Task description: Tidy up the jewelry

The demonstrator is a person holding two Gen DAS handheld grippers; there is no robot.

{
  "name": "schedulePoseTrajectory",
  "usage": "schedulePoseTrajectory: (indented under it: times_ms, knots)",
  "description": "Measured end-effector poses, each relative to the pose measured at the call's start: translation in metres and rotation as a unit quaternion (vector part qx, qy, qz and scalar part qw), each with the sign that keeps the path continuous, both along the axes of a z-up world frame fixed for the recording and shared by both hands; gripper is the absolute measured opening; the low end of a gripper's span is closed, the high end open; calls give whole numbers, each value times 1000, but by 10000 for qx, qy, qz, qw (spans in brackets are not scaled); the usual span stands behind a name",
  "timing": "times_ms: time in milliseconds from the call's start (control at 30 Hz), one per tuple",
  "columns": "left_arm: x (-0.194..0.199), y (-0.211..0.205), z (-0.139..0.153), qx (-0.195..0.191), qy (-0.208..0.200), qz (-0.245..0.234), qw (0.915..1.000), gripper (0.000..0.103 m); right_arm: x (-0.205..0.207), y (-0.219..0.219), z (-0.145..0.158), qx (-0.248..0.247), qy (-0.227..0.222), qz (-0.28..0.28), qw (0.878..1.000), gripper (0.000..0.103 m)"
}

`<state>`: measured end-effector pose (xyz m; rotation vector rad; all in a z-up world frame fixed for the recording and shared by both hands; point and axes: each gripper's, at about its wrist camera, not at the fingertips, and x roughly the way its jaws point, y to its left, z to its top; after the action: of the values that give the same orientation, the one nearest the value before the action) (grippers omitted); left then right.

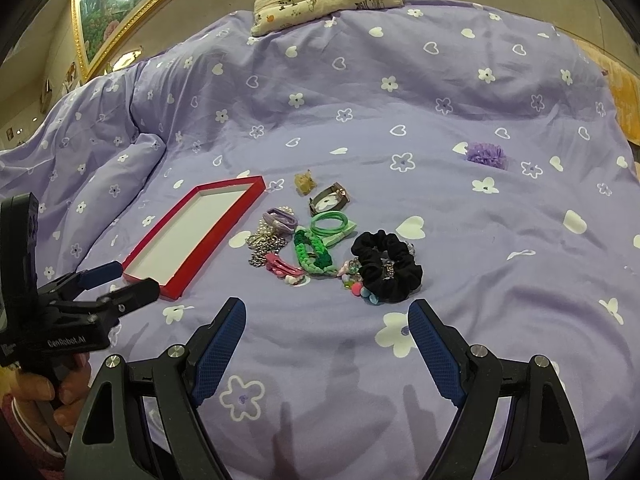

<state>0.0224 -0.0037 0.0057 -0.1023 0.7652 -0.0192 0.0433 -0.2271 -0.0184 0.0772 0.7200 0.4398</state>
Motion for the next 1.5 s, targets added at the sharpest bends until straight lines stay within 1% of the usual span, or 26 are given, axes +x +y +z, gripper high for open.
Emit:
schedulePoseTrajectory:
  times_ms: [300,733,900,967,1033,1067,1167,1300,1367,1433,1467,1500]
  knots:
    - [29,4,-6,-185,170,-65,9997,103,21,-10,-6,44,136,-88,9999,84]
    - [58,1,-10,-251,291,-176,9991,103,48,-17,-11,38,262,-127,9996,79]
    - [77,2,-9,-304,336,-212,9987,101,58,-21,-13,45,305,-166,9994,70]
    - [90,2,-9,-287,359,-242,9986,99,64,-25,-15,29,337,-223,9992,62]
    - [103,1,-11,-287,425,-270,9983,89,71,-28,-18,30,393,-278,9988,58]
    - [110,1,-12,-324,470,-300,9979,87,75,-30,-19,28,421,-306,9986,55]
    - [133,3,-20,-391,617,-317,9968,85,85,-33,-23,-23,481,-338,9983,53]
    - [162,7,-34,-527,837,-325,9946,78,97,-36,-30,-51,584,-330,9977,53]
    - [172,8,-39,-580,929,-335,9934,71,103,-36,-35,-55,675,-307,9972,48]
    - [184,8,-47,-596,1060,-386,9918,61,108,-35,-40,-71,763,-276,9967,47]
    - [187,7,-50,-611,1114,-413,9910,57,111,-34,-43,-88,803,-258,9964,47]
    - [191,6,-55,-636,1189,-453,9898,51,112,-33,-45,-101,837,-239,9962,47]
